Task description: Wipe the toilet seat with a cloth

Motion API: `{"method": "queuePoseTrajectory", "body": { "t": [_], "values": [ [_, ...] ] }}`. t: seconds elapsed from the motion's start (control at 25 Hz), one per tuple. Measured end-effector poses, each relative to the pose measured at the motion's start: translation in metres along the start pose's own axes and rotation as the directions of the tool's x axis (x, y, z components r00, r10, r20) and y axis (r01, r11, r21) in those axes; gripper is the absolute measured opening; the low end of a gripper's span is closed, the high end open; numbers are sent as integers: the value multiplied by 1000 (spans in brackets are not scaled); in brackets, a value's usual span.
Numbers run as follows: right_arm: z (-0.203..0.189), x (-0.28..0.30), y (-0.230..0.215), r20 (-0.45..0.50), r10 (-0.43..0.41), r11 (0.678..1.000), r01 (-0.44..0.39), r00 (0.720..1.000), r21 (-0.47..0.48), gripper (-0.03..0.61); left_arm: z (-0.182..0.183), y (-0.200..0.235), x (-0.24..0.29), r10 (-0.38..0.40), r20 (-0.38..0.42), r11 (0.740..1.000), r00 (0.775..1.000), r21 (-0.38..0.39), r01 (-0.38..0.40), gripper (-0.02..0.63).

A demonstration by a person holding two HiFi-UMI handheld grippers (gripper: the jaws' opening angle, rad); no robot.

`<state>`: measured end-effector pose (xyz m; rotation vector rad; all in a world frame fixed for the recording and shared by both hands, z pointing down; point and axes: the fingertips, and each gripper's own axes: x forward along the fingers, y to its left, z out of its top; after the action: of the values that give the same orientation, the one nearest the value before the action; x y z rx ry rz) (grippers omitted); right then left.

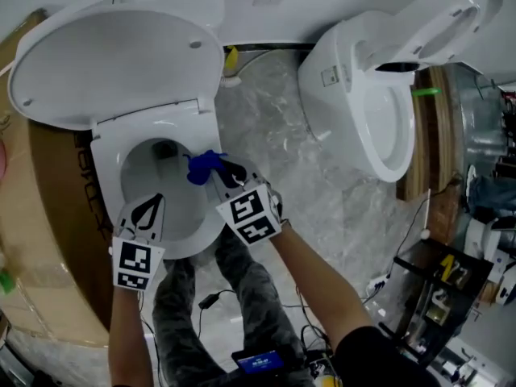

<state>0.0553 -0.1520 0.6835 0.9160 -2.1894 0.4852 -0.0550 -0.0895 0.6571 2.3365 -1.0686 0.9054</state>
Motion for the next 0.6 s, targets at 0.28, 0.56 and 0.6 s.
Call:
{"method": "queuePoseTrajectory", "body": {
  "t": [0.28, 0.56, 0.6],
  "values": [
    [3, 59, -30, 38, -55, 998, 57, 998, -33, 48, -16, 11, 45, -4, 22, 1000, 1000, 4, 4, 12],
    [22, 103, -46, 66, -106, 986, 113, 992, -123, 48, -15, 19, 69, 3, 46, 1000, 999, -1, -3, 12],
    [26, 108, -47, 70, -111, 983, 119, 991, -142, 48, -14, 21, 71, 5, 50, 1000, 999, -3, -5, 11]
  ]
}}
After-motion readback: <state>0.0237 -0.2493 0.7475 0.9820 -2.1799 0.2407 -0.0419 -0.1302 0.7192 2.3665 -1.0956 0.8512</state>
